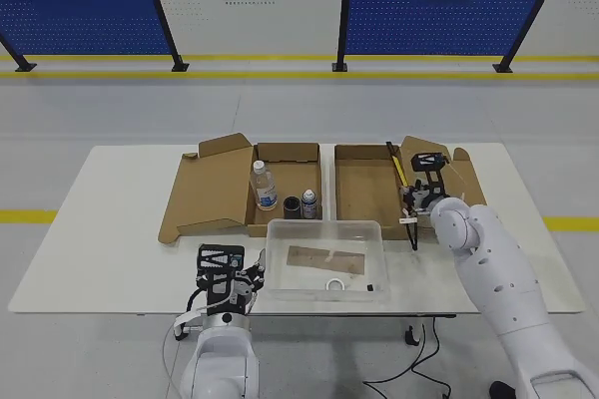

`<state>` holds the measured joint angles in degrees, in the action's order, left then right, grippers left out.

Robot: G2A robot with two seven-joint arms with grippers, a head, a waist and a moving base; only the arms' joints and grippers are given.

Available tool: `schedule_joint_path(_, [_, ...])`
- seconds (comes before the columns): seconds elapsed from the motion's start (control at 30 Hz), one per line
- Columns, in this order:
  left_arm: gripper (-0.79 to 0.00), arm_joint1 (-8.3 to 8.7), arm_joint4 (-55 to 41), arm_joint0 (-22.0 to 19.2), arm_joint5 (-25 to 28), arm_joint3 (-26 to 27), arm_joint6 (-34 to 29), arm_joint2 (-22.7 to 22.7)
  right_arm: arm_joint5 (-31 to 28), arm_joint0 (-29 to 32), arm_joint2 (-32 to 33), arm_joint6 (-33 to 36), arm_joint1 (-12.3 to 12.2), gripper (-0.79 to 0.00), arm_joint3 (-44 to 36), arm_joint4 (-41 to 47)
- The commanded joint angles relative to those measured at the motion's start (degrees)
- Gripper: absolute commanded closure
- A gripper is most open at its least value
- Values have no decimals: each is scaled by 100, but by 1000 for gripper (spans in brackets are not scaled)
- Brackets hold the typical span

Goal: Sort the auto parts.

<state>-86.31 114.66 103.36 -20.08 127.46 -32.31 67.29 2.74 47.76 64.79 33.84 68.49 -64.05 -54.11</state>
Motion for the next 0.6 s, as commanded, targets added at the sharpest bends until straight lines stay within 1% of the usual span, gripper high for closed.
schedule_joint_path(0.0, [-785, 0, 0, 0, 0, 0, 0, 0, 5, -103, -99, -71, 52, 0, 202, 69])
schedule_joint_path(0.3, [-785, 0, 0, 0, 0, 0, 0, 0, 195, -376, -415, -253, 267, 0, 774, 431])
schedule_joint_path(0.57, [-785, 0, 0, 0, 0, 0, 0, 0, 364, -442, -611, -325, 419, 0, 1099, 633])
